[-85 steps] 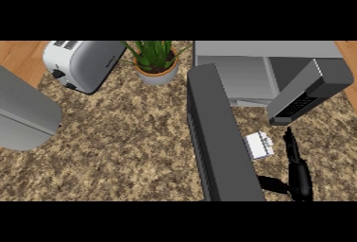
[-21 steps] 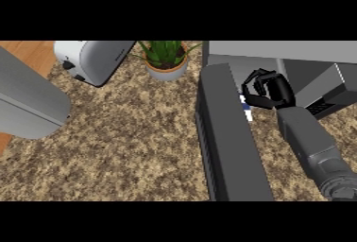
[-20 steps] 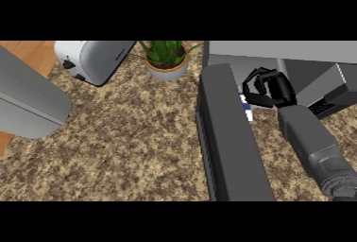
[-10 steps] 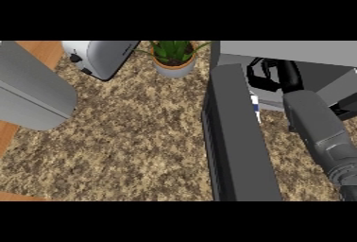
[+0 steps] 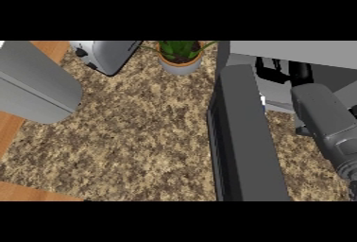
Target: Pick up the milk, place it into the microwave and close the microwave
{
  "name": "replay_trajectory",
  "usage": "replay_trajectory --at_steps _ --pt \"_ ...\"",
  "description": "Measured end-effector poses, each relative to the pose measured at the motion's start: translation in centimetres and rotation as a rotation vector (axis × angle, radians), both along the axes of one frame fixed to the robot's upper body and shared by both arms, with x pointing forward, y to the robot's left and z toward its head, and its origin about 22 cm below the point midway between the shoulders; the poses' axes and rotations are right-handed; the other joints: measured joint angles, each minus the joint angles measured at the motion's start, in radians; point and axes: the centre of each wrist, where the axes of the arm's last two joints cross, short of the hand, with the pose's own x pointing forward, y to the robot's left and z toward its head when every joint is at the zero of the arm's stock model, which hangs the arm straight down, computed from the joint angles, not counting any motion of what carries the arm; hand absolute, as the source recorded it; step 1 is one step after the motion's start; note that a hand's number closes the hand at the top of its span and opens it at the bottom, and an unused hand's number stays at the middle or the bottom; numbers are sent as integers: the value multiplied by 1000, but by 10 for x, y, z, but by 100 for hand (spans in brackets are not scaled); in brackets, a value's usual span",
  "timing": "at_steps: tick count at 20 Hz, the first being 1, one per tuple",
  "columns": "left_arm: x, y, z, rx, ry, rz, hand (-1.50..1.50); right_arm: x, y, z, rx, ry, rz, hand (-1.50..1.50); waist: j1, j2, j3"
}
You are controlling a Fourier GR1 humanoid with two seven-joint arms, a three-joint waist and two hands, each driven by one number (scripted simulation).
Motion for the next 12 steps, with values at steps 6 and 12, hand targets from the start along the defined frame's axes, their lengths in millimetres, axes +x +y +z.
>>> replay_trajectory --at_steps 6,12 --pt "6 2 3 4 -12 -18 -150 4 -7 13 -3 -24 -51 150 17 13 1" --pt "9 3 5 8 -19 -33 -150 4 -14 17 -12 -31 -79 150 34 22 2"
